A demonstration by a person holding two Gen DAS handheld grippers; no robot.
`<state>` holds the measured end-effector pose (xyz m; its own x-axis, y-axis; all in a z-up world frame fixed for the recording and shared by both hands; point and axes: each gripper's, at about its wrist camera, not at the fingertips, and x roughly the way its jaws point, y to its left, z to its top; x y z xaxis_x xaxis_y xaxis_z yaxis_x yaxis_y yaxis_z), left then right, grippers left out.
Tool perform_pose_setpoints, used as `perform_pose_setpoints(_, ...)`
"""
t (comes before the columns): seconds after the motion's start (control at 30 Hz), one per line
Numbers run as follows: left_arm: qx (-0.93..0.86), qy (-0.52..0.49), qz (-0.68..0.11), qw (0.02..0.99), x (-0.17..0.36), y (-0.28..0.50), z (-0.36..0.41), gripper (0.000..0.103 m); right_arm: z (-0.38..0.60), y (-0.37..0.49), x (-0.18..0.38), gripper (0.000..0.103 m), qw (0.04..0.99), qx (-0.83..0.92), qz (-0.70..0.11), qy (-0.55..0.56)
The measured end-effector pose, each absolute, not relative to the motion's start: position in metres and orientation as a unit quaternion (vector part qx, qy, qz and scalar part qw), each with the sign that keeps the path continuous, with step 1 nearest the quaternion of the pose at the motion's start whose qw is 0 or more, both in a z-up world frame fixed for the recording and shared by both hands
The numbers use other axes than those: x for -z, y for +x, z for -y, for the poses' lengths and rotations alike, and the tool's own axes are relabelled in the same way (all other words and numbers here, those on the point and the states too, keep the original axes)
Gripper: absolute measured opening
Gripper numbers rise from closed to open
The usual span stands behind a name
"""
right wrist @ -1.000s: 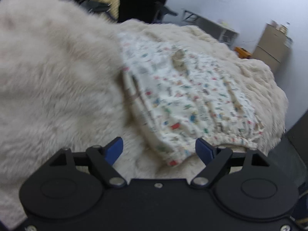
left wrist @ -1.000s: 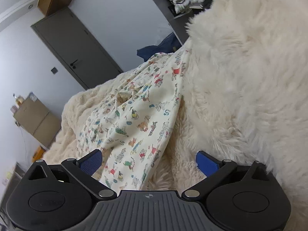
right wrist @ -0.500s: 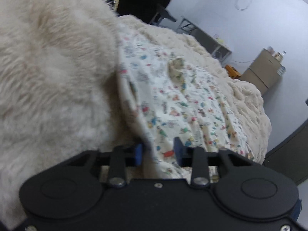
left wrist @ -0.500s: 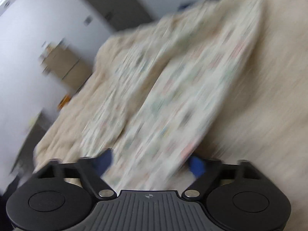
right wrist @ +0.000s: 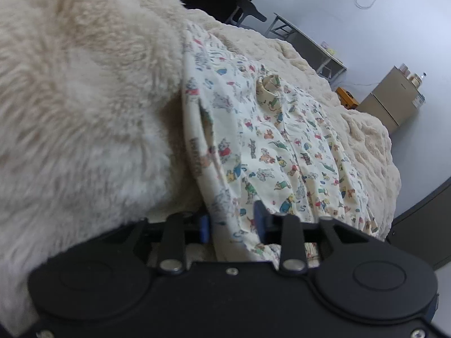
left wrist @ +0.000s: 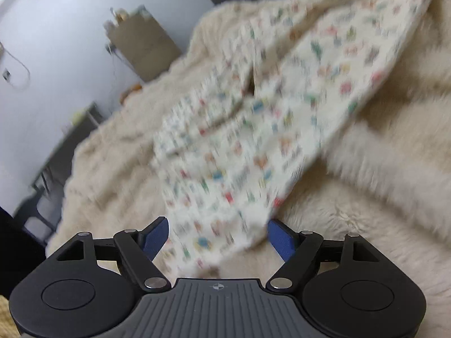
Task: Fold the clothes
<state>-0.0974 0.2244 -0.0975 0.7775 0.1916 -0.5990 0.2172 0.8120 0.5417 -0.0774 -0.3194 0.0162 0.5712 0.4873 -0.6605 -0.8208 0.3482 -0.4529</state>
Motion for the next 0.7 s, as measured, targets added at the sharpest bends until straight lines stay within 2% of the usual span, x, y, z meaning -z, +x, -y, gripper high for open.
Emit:
perform_pose_setpoints(0.23,-0.063,0.379,-0.382,0.840,0.135,-0.080,-0.227,0.077,0.311,-0.076,-0.004,0.040,0.833,-0.370,-0.231,-0.341)
perform_pose_setpoints(0.37,-0.072,0.360,-0.349,0.862,0.141,-0.080,-0.232,0.077,0.318,-0.084,0.006,0.035,0.884,-0.326,-0.234,-0.240)
perform_pose_setpoints(0.5,-0.091,0.347,-0.340,0.870,0.150,-0.078,-0.239,0.076,0.334,-0.086,0.008,0.040,0.912,-0.302,-0.223,-0.168)
perform_pose_setpoints(0.53,-0.094,0.334,-0.340,0.874,0.151,-0.076,-0.242,0.065,0.336,-0.085,0.008,0.041,0.912,-0.303,-0.222,-0.165)
perform_pose_setpoints(0.57,-0.094,0.324,-0.343,0.877,0.151,-0.074,-0.245,0.043,0.336,-0.083,0.008,0.041,0.911,-0.305,-0.222,-0.165)
perform_pose_setpoints(0.6,-0.100,0.321,-0.345,0.876,0.151,-0.072,-0.247,0.031,0.337,-0.082,0.007,0.041,0.910,-0.307,-0.222,-0.165)
perform_pose_setpoints(0.63,-0.113,0.328,-0.345,0.872,0.154,-0.068,-0.249,0.014,0.337,-0.081,0.007,0.041,0.910,-0.310,-0.223,-0.165)
perform_pose_setpoints(0.67,-0.127,0.335,-0.345,0.867,0.156,-0.066,-0.251,0.009,0.337,-0.080,0.008,0.041,0.909,-0.312,-0.224,-0.164)
perform_pose_setpoints(0.7,-0.140,0.340,-0.345,0.864,0.156,-0.066,-0.252,0.009,0.337,-0.078,0.008,0.041,0.908,-0.314,-0.225,-0.162)
